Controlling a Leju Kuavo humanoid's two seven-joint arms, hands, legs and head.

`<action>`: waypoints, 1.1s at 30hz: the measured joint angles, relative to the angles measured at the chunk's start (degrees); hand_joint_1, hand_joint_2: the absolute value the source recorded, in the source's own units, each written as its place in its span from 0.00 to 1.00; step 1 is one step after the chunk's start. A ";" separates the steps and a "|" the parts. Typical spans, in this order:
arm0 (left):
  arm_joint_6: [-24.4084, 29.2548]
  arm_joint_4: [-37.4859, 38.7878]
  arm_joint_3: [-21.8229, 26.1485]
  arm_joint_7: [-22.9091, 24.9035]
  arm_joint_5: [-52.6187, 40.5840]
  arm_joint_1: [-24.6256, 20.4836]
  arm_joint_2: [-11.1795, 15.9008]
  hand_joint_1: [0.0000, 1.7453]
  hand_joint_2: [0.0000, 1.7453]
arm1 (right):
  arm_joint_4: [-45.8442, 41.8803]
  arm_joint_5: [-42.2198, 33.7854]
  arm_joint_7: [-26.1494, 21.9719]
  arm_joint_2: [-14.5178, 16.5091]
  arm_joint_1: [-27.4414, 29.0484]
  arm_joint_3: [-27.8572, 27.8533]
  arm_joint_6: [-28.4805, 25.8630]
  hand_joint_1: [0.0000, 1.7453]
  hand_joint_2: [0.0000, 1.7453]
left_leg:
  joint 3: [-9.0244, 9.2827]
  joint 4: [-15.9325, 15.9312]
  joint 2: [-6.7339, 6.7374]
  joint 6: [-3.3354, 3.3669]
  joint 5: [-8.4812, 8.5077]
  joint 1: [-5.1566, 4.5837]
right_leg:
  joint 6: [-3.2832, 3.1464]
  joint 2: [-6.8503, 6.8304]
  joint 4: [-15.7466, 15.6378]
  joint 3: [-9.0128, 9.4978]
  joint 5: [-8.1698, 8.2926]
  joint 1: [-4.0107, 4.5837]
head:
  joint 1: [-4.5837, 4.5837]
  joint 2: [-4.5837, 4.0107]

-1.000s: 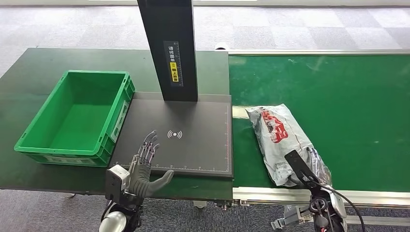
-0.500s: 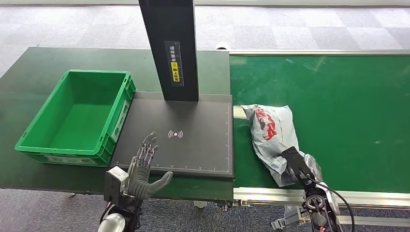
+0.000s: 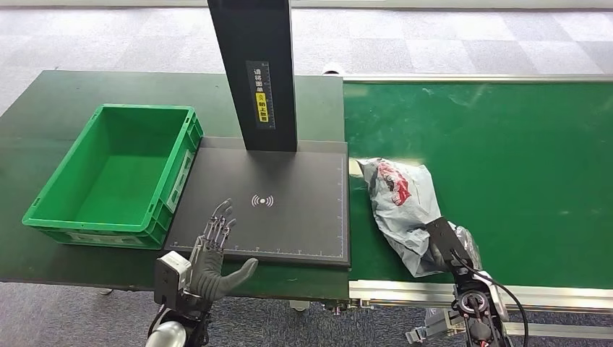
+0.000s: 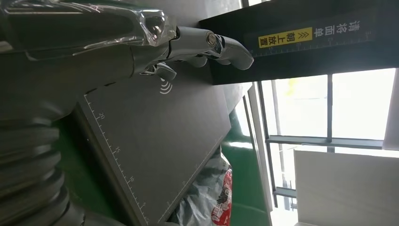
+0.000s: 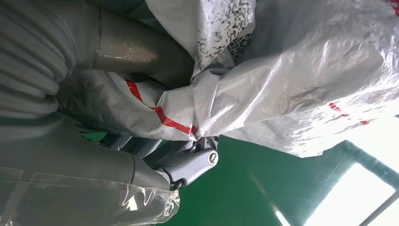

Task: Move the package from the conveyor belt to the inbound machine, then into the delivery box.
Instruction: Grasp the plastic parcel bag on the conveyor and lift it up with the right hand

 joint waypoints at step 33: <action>12.07 -1.21 -0.77 -6.93 -0.60 -3.36 -0.14 0.00 1.00 | -33.27 -27.61 -31.23 6.43 9.20 -4.13 -33.93 1.00 1.00 | -0.02 0.00 -0.01 0.00 0.00 0.00 | 0.02 -0.01 0.00 -0.04 -0.01 0.00 | -0.01 0.00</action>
